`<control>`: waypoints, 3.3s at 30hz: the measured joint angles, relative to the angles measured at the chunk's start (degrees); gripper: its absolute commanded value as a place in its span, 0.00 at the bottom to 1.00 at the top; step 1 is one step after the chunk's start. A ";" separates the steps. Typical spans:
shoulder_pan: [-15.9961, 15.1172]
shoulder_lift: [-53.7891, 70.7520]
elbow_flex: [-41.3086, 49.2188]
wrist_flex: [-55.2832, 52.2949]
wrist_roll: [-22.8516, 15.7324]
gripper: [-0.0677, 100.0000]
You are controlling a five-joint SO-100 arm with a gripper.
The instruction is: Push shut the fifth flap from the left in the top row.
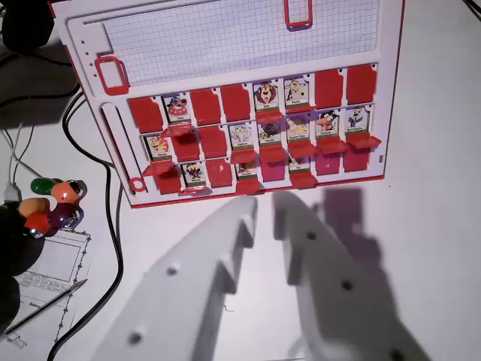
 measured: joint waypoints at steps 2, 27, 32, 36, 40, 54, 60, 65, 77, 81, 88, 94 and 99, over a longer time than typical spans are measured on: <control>0.00 -2.02 -1.41 0.00 0.00 0.02; -1.05 -28.92 -12.30 1.14 4.04 0.02; -0.09 -34.37 -12.83 -0.44 4.83 0.02; 1.14 -38.76 -14.77 -2.46 5.01 0.02; 1.23 -43.51 -18.28 -4.13 5.01 0.02; 1.93 -54.84 -26.54 -6.59 5.71 0.02; 1.93 -58.18 -29.09 -7.73 5.71 0.02; 1.93 -60.38 -29.97 -8.79 5.71 0.02; 1.93 -64.25 -31.99 -12.74 6.77 0.02; 1.93 -64.95 -32.43 -14.77 7.21 0.02; 1.93 -65.04 -32.43 -18.54 7.21 0.02; 1.93 -65.04 -32.43 -21.09 7.21 0.02; 1.93 -65.04 -32.70 -23.47 7.21 0.02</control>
